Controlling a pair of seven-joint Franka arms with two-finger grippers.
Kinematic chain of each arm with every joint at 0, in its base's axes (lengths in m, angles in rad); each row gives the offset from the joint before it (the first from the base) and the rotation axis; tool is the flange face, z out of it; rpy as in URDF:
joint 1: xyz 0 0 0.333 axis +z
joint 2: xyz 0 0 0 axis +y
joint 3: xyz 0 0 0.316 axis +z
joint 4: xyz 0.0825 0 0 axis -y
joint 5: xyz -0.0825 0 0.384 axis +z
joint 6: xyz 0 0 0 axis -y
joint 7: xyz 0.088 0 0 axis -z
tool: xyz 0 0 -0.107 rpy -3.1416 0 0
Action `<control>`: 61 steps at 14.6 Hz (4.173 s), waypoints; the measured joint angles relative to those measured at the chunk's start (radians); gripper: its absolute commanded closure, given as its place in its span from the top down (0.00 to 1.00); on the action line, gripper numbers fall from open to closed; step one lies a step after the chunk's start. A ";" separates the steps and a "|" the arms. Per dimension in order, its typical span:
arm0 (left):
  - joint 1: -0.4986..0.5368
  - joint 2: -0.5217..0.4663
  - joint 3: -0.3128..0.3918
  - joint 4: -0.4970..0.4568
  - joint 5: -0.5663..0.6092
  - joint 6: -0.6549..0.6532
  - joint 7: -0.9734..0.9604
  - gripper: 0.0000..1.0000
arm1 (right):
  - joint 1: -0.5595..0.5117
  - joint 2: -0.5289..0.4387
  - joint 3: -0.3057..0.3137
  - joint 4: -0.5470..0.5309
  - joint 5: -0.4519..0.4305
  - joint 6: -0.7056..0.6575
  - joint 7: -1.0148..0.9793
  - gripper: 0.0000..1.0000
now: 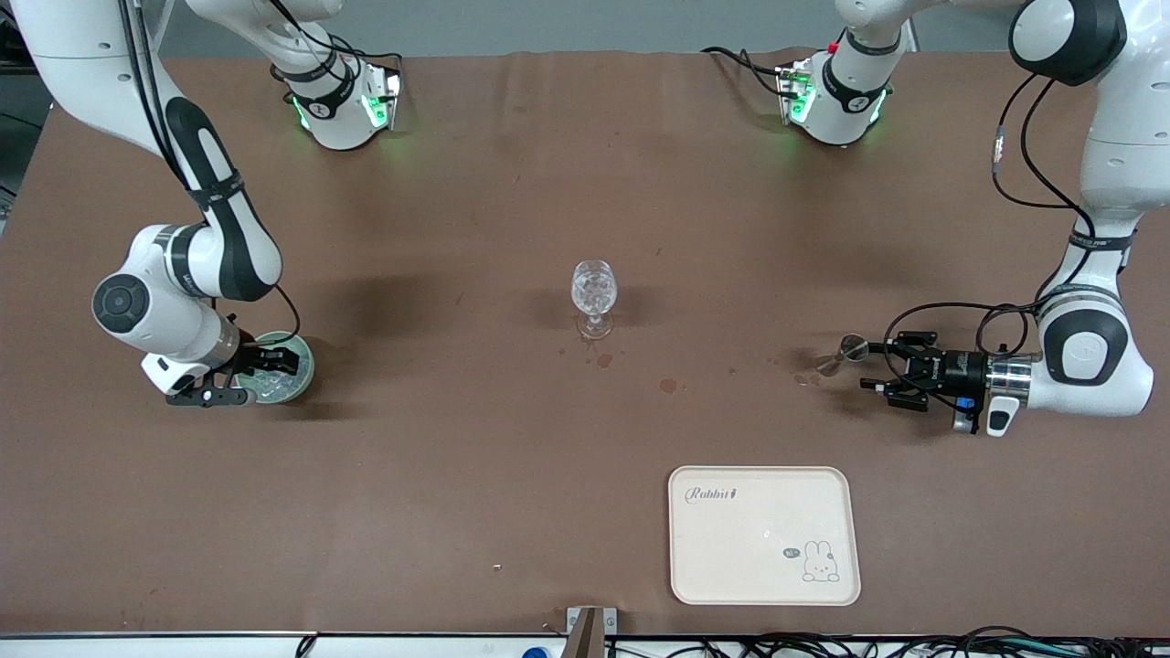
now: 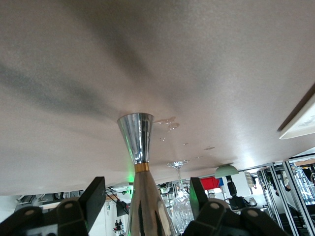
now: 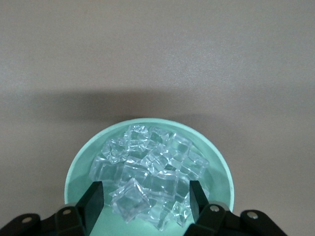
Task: Pour wine and add ice with both arms
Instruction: 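Grasp ice with the right gripper while the left gripper grasps the jigger, then lift the ice with the right gripper while the left gripper raises the jigger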
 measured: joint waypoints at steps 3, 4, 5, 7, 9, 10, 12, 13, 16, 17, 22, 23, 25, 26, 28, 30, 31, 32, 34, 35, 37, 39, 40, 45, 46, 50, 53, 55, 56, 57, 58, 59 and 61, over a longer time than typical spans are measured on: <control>-0.001 0.002 -0.004 0.002 -0.001 -0.002 -0.025 0.92 | 0.006 0.000 0.002 -0.007 0.000 -0.001 0.000 0.71; -0.001 0.002 -0.004 0.003 -0.001 -0.002 -0.036 1.00 | 0.007 0.000 0.003 -0.011 0.000 -0.002 0.000 0.70; -0.001 0.005 -0.004 0.003 -0.001 -0.002 -0.043 1.00 | 0.008 0.000 0.003 -0.014 0.000 -0.002 0.000 0.69; -0.001 0.025 -0.004 0.002 -0.001 -0.003 -0.044 1.00 | 0.008 0.000 0.003 -0.019 0.000 -0.001 0.000 0.63; -0.001 0.051 -0.004 0.002 -0.001 -0.003 -0.044 1.00 | 0.008 0.000 0.003 -0.019 0.000 -0.001 0.000 0.47; -0.001 0.059 -0.005 0.002 -0.001 -0.003 -0.044 1.00 | 0.008 0.000 0.003 -0.019 0.000 -0.001 0.000 0.39; -0.001 0.066 -0.005 0.002 -0.004 -0.003 -0.044 0.99 | 0.007 -0.004 0.002 -0.018 0.000 0.000 0.000 0.27; -0.001 0.067 -0.005 0.002 -0.016 -0.006 -0.047 0.96 | 0.007 -0.007 0.002 -0.018 0.000 0.001 0.000 0.22; -0.001 0.071 -0.005 0.001 -0.064 -0.047 -0.075 0.91 | 0.007 -0.010 0.002 -0.017 0.001 0.004 0.001 0.11; 0.000 0.076 -0.005 0.000 -0.068 -0.054 -0.081 0.90 | 0.007 -0.010 0.002 -0.016 0.001 0.004 0.001 0.09; 0.004 0.102 -0.003 0.000 -0.080 -0.058 -0.085 0.73 | 0.007 -0.019 0.002 -0.010 0.001 0.005 0.001 0.07; 0.004 0.104 -0.003 0.000 -0.080 -0.059 -0.086 0.66 | 0.007 -0.024 0.002 -0.007 0.001 0.005 0.002 0.07; 0.004 0.106 -0.003 0.000 -0.081 -0.063 -0.087 0.62 | 0.007 -0.040 0.002 0.002 0.001 -0.010 0.002 0.06; 0.004 0.107 -0.003 -0.001 -0.083 -0.064 -0.088 0.57 | 0.006 -0.050 0.001 0.013 0.001 -0.029 0.002 0.05; 0.004 0.108 -0.003 -0.002 -0.084 -0.065 -0.088 0.43 | 0.005 -0.073 -0.002 0.054 0.001 -0.083 0.002 0.05; 0.004 0.108 -0.003 -0.002 -0.084 -0.066 -0.088 0.29 | 0.001 -0.100 -0.006 0.096 0.001 -0.129 0.002 0.05; 0.004 0.108 -0.003 -0.002 -0.085 -0.066 -0.088 0.26 | -0.002 -0.116 -0.007 0.116 0.001 -0.153 0.002 0.05; 0.004 0.108 -0.003 -0.002 -0.085 -0.066 -0.088 0.24 | -0.007 -0.129 -0.007 0.137 0.001 -0.181 0.002 0.05; 0.004 0.108 -0.003 -0.002 -0.087 -0.068 -0.088 0.19 | -0.016 -0.156 -0.008 0.188 0.001 -0.255 0.002 0.05; 0.005 0.108 -0.003 -0.002 -0.088 -0.069 -0.088 0.17 | -0.018 -0.167 -0.008 0.219 0.001 -0.298 0.002 0.05; 0.005 0.108 -0.003 -0.002 -0.090 -0.071 -0.088 0.12 | -0.019 -0.182 -0.008 0.291 0.001 -0.394 0.002 0.05; 0.006 0.108 -0.003 -0.002 -0.104 -0.072 -0.088 0.01 | -0.019 -0.190 -0.008 0.379 0.001 -0.512 0.002 0.05; 0.006 0.108 -0.003 -0.002 -0.113 -0.072 -0.088 0.01 | -0.019 -0.193 -0.008 0.425 0.001 -0.571 0.002 0.05; 0.006 0.108 -0.004 -0.001 -0.124 -0.073 -0.088 0.00 | -0.019 -0.252 -0.008 0.515 0.001 -0.724 0.002 0.05; 0.006 0.108 -0.005 0.002 -0.125 -0.073 -0.088 0.00 | -0.019 -0.268 -0.008 0.515 0.001 -0.746 0.002 0.05; 0.009 0.103 -0.037 0.015 -0.126 -0.075 -0.087 0.00 | -0.026 -0.318 -0.008 0.515 0.001 -0.817 0.002 0.05; 0.009 0.100 -0.054 0.015 -0.126 -0.075 -0.087 0.00 | -0.030 -0.355 -0.009 0.508 0.001 -0.850 0.002 0.05; 0.010 0.100 -0.056 0.015 -0.143 -0.085 -0.087 0.00 | -0.030 -0.384 -0.009 0.487 0.001 -0.856 0.002 0.05; 0.010 0.100 -0.057 0.015 -0.171 -0.100 -0.087 0.00 | -0.030 -0.398 -0.009 0.475 0.001 -0.856 0.002 0.05; 0.010 0.100 -0.061 0.015 -0.187 -0.109 -0.088 0.00 | -0.030 -0.404 -0.008 0.469 0.001 -0.856 0.002 0.05; 0.010 0.100 -0.070 0.015 -0.200 -0.114 -0.089 0.00 | -0.030 -0.407 -0.008 0.465 0.001 -0.856 0.002 0.05; 0.010 0.100 -0.084 0.015 -0.205 -0.115 -0.092 0.00 | -0.030 -0.407 -0.006 0.465 0.001 -0.856 0.002 0.05; 0.008 0.096 -0.115 0.015 -0.208 -0.115 -0.112 0.00 | -0.030 -0.407 -0.003 0.464 0.001 -0.856 0.002 0.05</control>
